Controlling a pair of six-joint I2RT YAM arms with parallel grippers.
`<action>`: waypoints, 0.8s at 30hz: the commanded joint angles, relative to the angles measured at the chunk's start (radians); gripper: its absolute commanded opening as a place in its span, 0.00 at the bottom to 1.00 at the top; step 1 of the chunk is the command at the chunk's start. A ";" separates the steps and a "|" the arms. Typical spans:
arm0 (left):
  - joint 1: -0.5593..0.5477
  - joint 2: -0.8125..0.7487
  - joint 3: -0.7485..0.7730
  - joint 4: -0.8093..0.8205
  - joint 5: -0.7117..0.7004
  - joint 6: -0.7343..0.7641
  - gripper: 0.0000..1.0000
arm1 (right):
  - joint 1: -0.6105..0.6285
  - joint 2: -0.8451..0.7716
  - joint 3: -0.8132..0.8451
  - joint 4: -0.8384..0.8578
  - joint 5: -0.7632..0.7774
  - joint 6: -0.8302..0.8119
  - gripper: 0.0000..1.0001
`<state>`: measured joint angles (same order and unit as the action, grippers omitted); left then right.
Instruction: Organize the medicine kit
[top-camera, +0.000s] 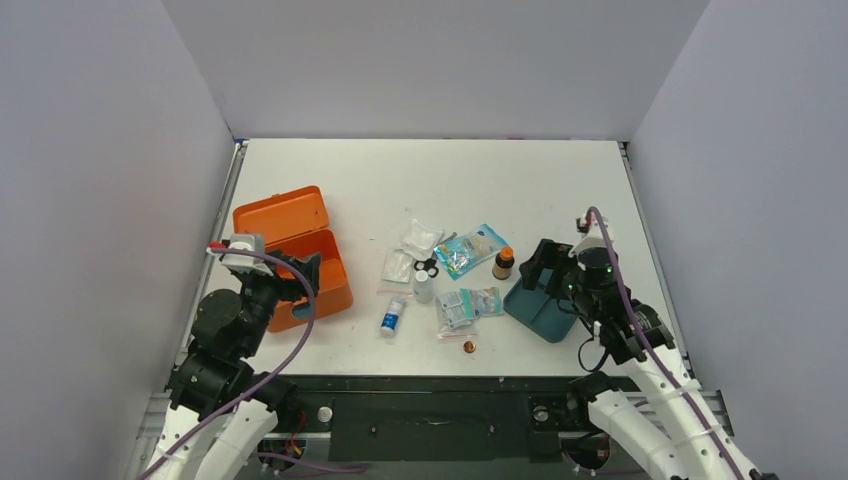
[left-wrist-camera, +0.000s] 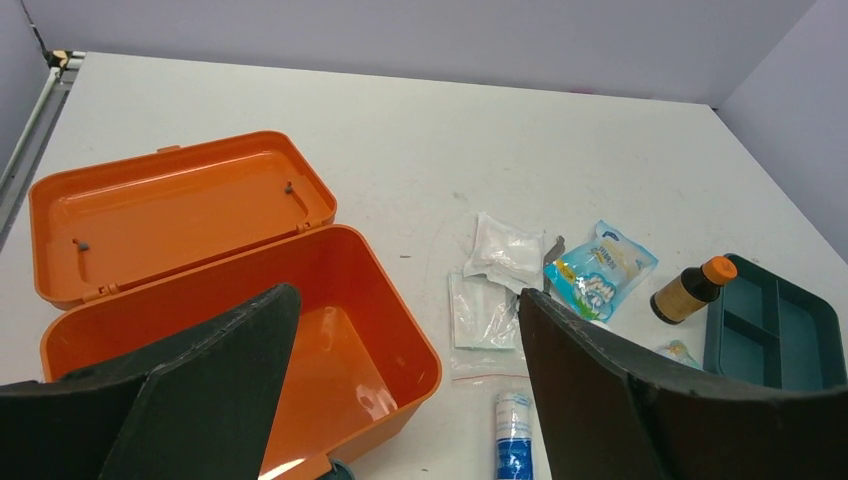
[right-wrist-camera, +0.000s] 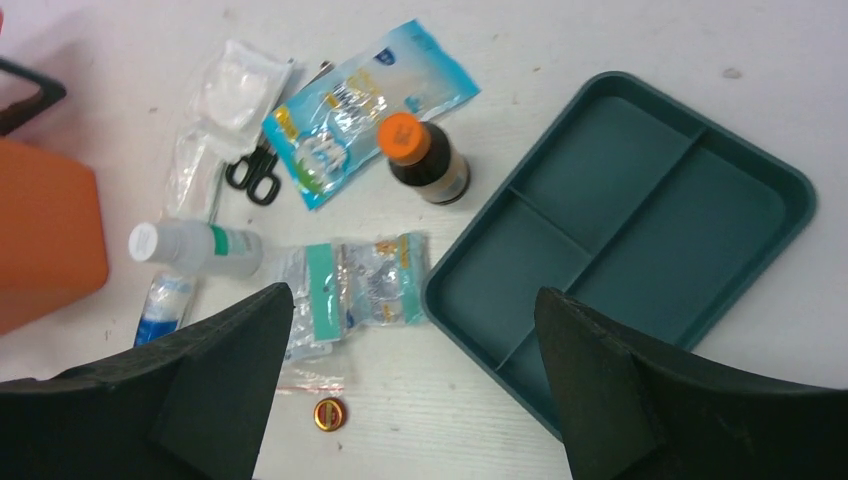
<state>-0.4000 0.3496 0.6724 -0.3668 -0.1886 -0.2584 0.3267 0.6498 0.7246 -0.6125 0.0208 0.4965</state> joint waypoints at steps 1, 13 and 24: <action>0.006 0.023 0.049 -0.008 -0.023 -0.008 0.78 | 0.127 0.080 0.066 0.083 0.056 0.015 0.86; 0.007 0.081 0.065 -0.043 -0.039 -0.020 0.78 | 0.464 0.354 0.226 0.134 0.274 0.047 0.86; 0.016 0.107 0.071 -0.058 -0.062 -0.032 0.80 | 0.651 0.654 0.430 0.084 0.418 0.030 0.80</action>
<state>-0.3901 0.4480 0.6930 -0.4305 -0.2329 -0.2806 0.9325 1.2346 1.0790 -0.5293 0.3603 0.5350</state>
